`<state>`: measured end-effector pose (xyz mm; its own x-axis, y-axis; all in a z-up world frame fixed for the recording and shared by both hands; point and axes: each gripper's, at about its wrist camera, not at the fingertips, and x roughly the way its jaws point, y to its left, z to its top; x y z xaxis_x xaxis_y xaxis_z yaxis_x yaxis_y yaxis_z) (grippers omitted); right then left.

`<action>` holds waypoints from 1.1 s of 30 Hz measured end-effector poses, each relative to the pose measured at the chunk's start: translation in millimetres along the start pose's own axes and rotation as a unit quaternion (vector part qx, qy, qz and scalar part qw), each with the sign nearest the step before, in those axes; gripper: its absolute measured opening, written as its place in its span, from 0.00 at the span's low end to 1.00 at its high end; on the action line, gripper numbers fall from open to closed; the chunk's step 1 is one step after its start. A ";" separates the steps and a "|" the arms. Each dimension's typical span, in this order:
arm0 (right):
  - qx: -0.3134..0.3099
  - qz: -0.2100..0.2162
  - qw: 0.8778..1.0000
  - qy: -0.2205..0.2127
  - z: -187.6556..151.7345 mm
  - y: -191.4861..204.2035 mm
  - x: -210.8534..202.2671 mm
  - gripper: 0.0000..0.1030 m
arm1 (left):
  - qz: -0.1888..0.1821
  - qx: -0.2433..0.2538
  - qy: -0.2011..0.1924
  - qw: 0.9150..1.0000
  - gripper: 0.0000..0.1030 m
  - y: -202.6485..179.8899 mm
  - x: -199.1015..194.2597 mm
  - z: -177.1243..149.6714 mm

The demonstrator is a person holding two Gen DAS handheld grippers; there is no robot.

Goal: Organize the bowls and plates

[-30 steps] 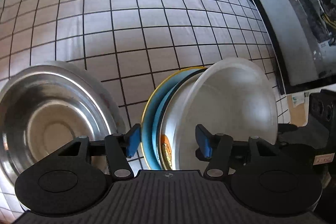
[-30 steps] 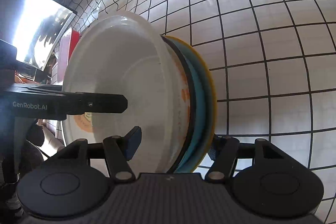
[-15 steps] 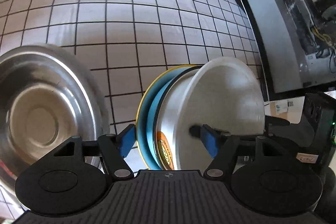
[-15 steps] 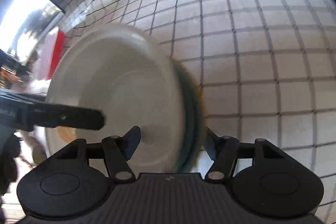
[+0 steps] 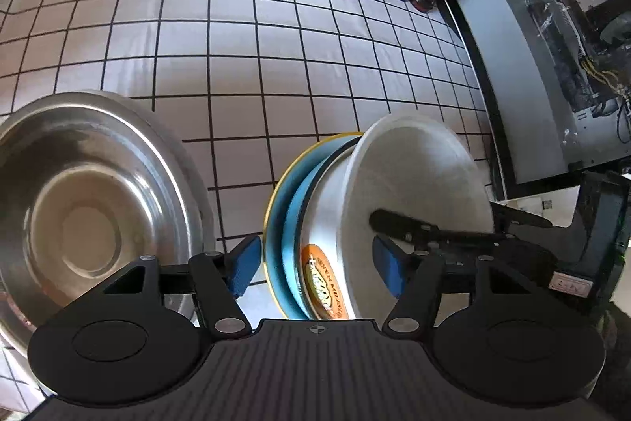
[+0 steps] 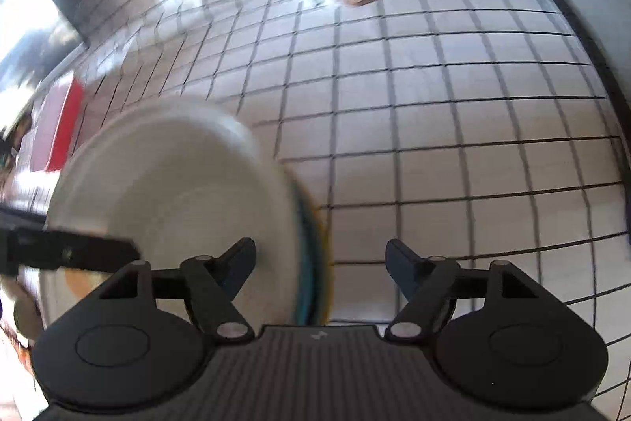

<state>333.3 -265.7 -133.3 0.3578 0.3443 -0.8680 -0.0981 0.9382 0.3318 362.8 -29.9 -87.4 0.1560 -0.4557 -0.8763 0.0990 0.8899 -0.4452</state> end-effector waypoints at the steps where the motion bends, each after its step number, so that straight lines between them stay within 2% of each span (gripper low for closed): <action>1: -0.007 -0.002 1.000 0.002 -1.0 4.3 1.4 0.74 | 0.003 0.001 0.000 1.000 0.65 -0.1 0.2 -0.8; 3: -0.025 -0.021 0.999 -0.002 -1.7 12.4 1.4 0.77 | -0.001 -0.002 0.002 1.000 0.64 1.1 1.0 -1.8; 8: -0.056 -0.069 0.996 0.010 0.0 28.6 7.4 0.96 | -0.013 0.003 -0.004 1.000 0.64 3.0 -3.5 -8.5; 12: -0.093 -0.096 0.991 0.012 -2.1 42.5 8.5 1.00 | -0.013 0.006 -0.017 1.000 0.64 7.6 -9.6 -12.6; 14: -0.085 -0.095 0.992 0.013 -2.3 40.2 8.2 1.00 | -0.017 0.000 -0.021 1.000 0.65 12.3 -10.7 -13.6; 17: -0.031 -0.073 0.996 0.042 2.2 26.7 10.3 1.00 | -0.025 -0.003 -0.021 0.999 0.66 14.5 -9.0 -15.5; 21: -0.031 -0.022 0.996 0.083 4.4 20.0 16.9 1.00 | -0.016 0.004 -0.020 1.000 0.64 10.5 -7.2 -17.3; 24: -0.043 0.009 0.995 0.091 1.1 19.5 16.7 0.96 | -0.005 0.010 -0.016 1.000 0.64 6.5 -4.9 -15.9; 27: -0.030 0.049 0.995 0.081 -0.7 11.9 14.1 0.87 | 0.000 0.013 -0.013 1.000 0.64 2.8 -2.4 -12.9; 31: -0.012 0.085 0.994 0.064 -3.4 0.8 12.2 0.67 | 0.005 0.009 -0.003 1.000 0.65 -3.6 3.5 -7.7; 33: -0.008 0.097 0.993 0.061 -5.0 -1.2 10.5 0.65 | 0.011 0.007 0.003 1.000 0.68 -6.0 7.1 -4.3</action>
<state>332.5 -263.0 -144.8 0.2156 0.5185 -0.8275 -0.1690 0.8544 0.4913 359.1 -38.5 -91.7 0.1529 -0.4354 -0.8871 0.1101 0.8996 -0.4226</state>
